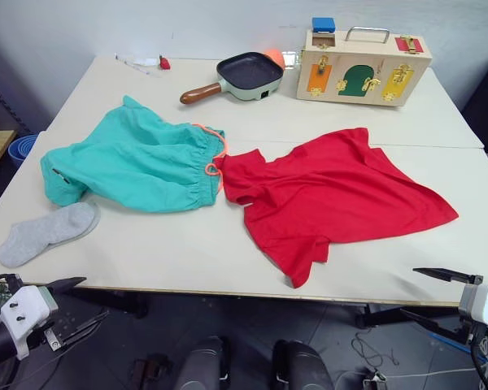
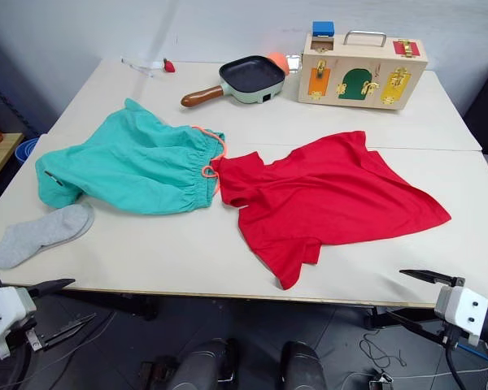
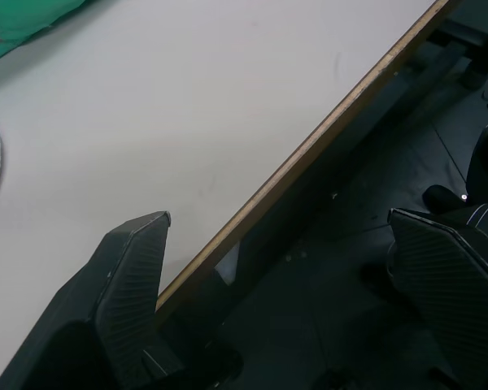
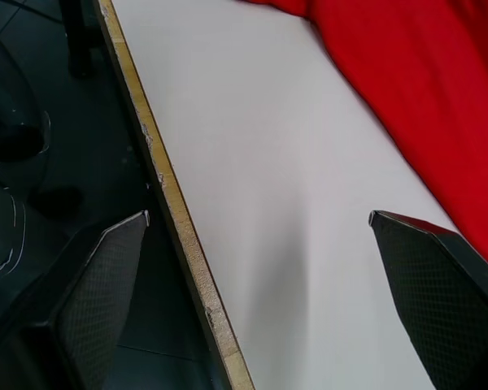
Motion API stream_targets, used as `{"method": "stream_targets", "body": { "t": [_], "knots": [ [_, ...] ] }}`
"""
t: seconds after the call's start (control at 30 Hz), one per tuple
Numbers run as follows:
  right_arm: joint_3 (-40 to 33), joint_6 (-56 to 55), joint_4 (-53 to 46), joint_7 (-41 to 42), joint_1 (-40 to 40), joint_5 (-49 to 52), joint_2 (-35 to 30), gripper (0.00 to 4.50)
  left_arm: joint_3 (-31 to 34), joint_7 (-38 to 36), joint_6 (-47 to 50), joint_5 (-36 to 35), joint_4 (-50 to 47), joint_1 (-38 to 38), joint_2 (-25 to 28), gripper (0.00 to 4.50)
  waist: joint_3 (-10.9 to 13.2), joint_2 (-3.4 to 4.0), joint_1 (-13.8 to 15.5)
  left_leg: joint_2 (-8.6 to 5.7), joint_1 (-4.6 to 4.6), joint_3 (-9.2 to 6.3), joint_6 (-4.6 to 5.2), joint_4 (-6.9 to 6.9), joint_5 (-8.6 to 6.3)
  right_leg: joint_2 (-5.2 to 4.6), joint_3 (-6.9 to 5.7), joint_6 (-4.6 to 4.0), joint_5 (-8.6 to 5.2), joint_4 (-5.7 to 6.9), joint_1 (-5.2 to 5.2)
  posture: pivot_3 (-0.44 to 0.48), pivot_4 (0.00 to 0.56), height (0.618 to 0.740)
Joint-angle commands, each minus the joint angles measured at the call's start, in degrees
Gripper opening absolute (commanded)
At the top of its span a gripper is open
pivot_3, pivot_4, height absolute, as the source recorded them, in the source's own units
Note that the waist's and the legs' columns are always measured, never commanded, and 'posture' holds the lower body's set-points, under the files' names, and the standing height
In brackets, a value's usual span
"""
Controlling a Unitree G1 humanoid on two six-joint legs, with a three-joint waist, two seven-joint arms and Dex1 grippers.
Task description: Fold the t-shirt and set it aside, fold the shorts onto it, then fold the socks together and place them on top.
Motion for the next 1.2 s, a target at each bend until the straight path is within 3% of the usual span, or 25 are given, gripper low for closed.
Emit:
{"method": "stream_targets", "body": {
  "t": [0.03,0.17,0.23,0.33,0.4,0.57,0.77,0.97,1.1,1.2],
  "knots": [
    [-0.8,0.5,-1.9,-1.7,-0.3,0.7,0.6,4.45,0.3,-0.4,0.4,-2.1,-2.1,0.0,0.2,4.5,0.0,0.0,0.0,0.01,0.0,0.0,0.0,-0.01,0.0,0.0,0.01,0.0,0.0,0.0,-0.01,0.0,0.15,0.74],
    [-1.2,-0.4,1.5,-2.1,-2.1,0.7,0.3,4.45,-2.3,-1.1,8.5,-7.5,-8.9,-1.1,0.9,4.5,0.0,0.0,0.0,0.01,0.0,0.02,-0.01,-0.03,0.0,0.01,0.04,0.0,0.0,-0.02,-0.02,0.0,0.15,0.74],
    [-1.9,-1.7,5.5,-2.1,-4.1,0.3,-0.6,4.45,-5.1,-1.7,17.1,-12.6,-15.2,-2.4,3.1,4.5,0.0,-0.01,0.2,0.0,0.0,0.03,-0.01,0.01,0.0,0.03,0.04,0.0,0.01,-0.01,0.02,0.0,0.15,0.74],
    [-2.3,-2.9,10.9,-2.3,-8.9,-0.4,-2.7,4.45,-11.4,0.7,28.8,-19.8,-23.9,-9.6,5.7,4.5,0.1,0.08,0.4,-0.04,0.0,0.03,-0.06,0.13,0.08,0.04,0.13,0.05,0.03,0.09,0.06,0.0,0.15,0.74],
    [-1.7,-3.5,14.3,-1.9,-12.5,-0.8,-3.9,4.45,-17.0,1.8,32.6,-20.2,-26.5,-15.9,6.0,4.5,0.0,0.14,0.1,-0.07,0.02,0.07,-0.21,0.2,0.23,0.04,0.24,0.07,0.06,0.21,0.06,0.0,0.15,0.74],
    [2.3,-6.6,25.5,-0.9,-23.0,-5.2,-7.0,4.45,-36.6,3.5,33.9,-9.4,-23.9,-35.2,1.2,4.5,0.1,0.13,-0.2,-0.07,0.55,0.64,-0.32,0.05,0.34,0.12,0.65,0.08,0.07,0.55,0.14,0.0,0.15,0.74],
    [8.9,-11.5,37.9,-1.0,-34.9,-12.5,-8.9,4.45,-55.8,4.5,23.0,10.6,-8.2,-53.2,-9.4,4.5,0.1,0.12,0.0,0.0,0.82,0.99,-0.27,0.01,0.42,0.62,0.73,0.08,0.09,0.65,0.17,0.0,0.15,0.74],
    [12.0,-13.0,43.4,-1.6,-41.6,-14.8,-8.8,4.45,-60.2,5.4,18.9,14.8,1.3,-58.9,-19.1,4.5,0.1,0.1,-0.1,0.26,0.7,0.99,-0.2,0.2,0.41,0.76,0.8,0.06,0.13,0.54,0.13,0.0,0.15,0.74],
    [12.5,-13.6,44.4,-2.2,-42.4,-15.3,-8.7,4.45,-62.1,6.6,14.9,19.6,5.8,-60.1,-21.0,4.5,0.1,0.1,-0.1,0.41,0.68,0.9,-0.32,0.23,0.35,0.88,0.74,0.05,0.13,0.56,0.12,0.0,0.15,0.74],
    [12.9,-13.7,44.7,-3.0,-42.5,-15.6,-8.9,4.45,-62.4,5.7,13.7,19.0,6.8,-59.5,-22.6,4.5,0.1,0.11,-0.1,0.42,0.68,0.93,-0.29,0.29,0.32,0.87,0.72,0.05,0.14,0.55,0.16,0.0,0.15,0.74]
  ]
}}
